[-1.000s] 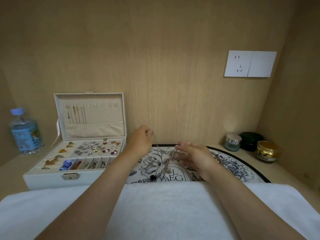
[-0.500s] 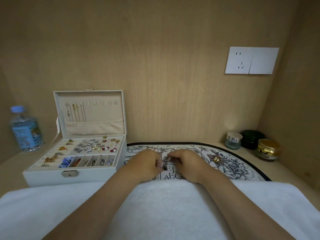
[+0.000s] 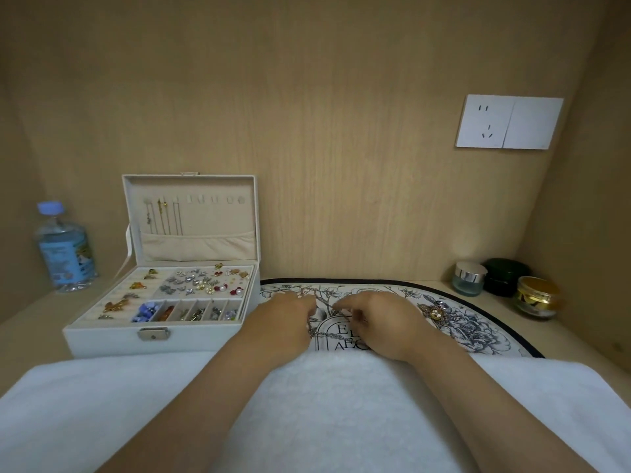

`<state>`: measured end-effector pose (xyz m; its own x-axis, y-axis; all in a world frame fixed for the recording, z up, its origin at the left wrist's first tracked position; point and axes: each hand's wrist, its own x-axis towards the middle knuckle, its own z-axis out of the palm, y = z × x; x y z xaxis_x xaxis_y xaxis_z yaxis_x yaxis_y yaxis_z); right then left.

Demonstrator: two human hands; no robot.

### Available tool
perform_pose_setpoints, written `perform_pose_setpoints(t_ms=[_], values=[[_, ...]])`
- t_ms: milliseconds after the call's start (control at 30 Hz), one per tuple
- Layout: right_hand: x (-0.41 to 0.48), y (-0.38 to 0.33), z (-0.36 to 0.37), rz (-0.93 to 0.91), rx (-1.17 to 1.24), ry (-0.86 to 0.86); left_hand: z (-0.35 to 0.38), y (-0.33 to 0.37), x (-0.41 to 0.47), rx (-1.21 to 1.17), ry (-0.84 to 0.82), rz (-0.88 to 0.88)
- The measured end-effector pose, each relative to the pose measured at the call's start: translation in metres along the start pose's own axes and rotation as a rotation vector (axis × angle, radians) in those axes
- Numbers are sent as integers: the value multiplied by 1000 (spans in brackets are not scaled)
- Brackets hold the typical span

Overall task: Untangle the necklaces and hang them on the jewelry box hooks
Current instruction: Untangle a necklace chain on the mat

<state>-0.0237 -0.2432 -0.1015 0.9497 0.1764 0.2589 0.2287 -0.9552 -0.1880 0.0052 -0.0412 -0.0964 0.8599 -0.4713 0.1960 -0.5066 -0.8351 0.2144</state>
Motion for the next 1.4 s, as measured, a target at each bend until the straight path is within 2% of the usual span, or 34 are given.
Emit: perform_pose_setpoints(t_ms=[133,233,300,433,533,600,667,700,800,867,1033,1100,1233,1333,1400], values=[[17,-6,25,-209,46,-29,1,1,2,35,-32,-48],[26,-8,32,-268,-17,-45,-4,1,5,60,-84,-56],[27,-8,33,-277,-29,-52,-5,0,5,57,-58,-49],[26,-8,25,-250,-105,6,-1,-3,3,-129,124,-61],[24,0,22,-203,-74,16,0,-1,1,-388,195,-132],[19,7,24,-82,186,40,-1,3,1,-738,180,-266],[13,8,19,125,648,68,-3,5,2,-1120,141,-393],[11,6,14,192,877,99,-5,5,2,-1223,130,-423],[8,-1,-3,314,1410,184,-6,2,1,-1203,102,-424],[4,-4,-11,369,1510,192,-3,2,3,-1164,96,-406],[0,2,-12,433,1056,189,4,-1,9,-1132,192,-381],[1,9,-11,455,779,221,6,-2,11,-1073,261,-370],[-2,20,-9,528,88,182,15,-4,15,-674,348,-350],[0,21,-9,626,-138,63,18,-2,18,-326,381,-308],[0,21,-8,589,-292,37,17,0,21,-317,439,-260]])
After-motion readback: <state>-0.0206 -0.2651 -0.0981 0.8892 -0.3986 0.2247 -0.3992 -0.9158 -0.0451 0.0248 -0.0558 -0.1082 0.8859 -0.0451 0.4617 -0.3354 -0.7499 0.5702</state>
